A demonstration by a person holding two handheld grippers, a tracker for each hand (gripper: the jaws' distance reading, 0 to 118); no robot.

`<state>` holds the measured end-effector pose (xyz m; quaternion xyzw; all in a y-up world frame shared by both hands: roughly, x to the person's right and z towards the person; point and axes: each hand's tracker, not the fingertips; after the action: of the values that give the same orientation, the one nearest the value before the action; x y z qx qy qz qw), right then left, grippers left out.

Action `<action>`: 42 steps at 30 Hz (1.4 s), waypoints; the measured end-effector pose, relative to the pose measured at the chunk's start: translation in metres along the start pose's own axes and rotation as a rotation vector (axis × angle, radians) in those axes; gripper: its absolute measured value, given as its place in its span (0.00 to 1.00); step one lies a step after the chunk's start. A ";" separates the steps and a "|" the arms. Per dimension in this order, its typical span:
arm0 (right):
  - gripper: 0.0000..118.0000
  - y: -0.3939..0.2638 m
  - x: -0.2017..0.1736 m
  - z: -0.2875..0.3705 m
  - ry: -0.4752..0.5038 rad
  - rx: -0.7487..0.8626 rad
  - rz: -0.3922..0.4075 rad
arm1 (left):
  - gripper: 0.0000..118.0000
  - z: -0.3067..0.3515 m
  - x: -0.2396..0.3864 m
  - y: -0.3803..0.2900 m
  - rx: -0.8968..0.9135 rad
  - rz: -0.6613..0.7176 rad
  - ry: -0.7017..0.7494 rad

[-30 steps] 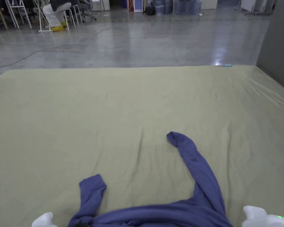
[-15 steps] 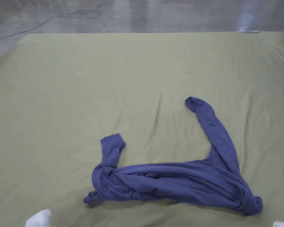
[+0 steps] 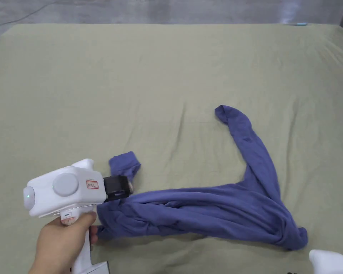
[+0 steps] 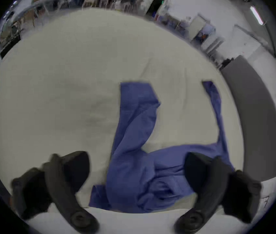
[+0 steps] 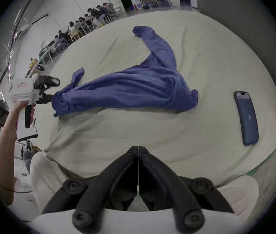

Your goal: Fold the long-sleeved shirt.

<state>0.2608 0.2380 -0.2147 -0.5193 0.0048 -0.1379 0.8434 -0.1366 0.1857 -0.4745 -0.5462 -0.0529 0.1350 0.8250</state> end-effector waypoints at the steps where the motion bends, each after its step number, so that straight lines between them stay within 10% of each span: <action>1: 0.02 0.004 0.003 -0.001 -0.021 -0.002 0.001 | 0.54 -0.003 0.004 -0.004 -0.041 -0.044 0.040; 2: 0.02 0.010 0.006 -0.003 -0.048 -0.005 0.003 | 0.13 0.000 0.008 -0.010 -0.030 -0.108 0.066; 11: 0.05 0.115 0.030 -0.034 -0.069 0.040 0.028 | 0.12 0.081 0.011 -0.037 0.140 -0.024 -0.127; 12: 0.30 0.136 0.034 -0.043 -0.058 0.035 0.023 | 0.11 0.091 0.016 -0.037 0.170 -0.032 -0.137; 15: 0.59 0.202 0.046 -0.089 -0.058 -0.055 -0.004 | 0.12 0.113 0.027 -0.037 0.221 -0.065 -0.157; 16: 1.00 0.220 0.051 -0.100 -0.055 -0.126 -0.006 | 0.12 0.119 0.030 -0.036 0.244 -0.089 -0.138; 23: 0.92 0.252 0.055 -0.191 -0.208 -0.256 0.001 | 0.12 0.127 0.032 -0.038 0.241 -0.127 -0.114; 26: 0.54 0.244 0.042 -0.180 -0.225 -0.188 0.091 | 0.11 0.124 0.023 -0.040 0.223 -0.106 -0.115; 28: 0.04 0.237 0.034 -0.166 -0.254 -0.149 0.202 | 0.11 0.121 0.014 -0.043 0.209 -0.070 -0.128; 32: 0.04 0.248 0.043 -0.109 -0.142 -0.039 0.103 | 0.11 0.138 0.006 -0.032 0.233 0.014 -0.207; 42: 0.04 0.385 -0.006 0.120 -0.137 0.356 0.191 | 0.10 0.292 0.024 0.154 0.603 -0.089 -0.311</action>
<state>0.3611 0.5073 -0.4975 -0.3673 -0.0279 -0.0201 0.9295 -0.2077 0.5078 -0.5011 -0.2478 -0.1599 0.1901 0.9364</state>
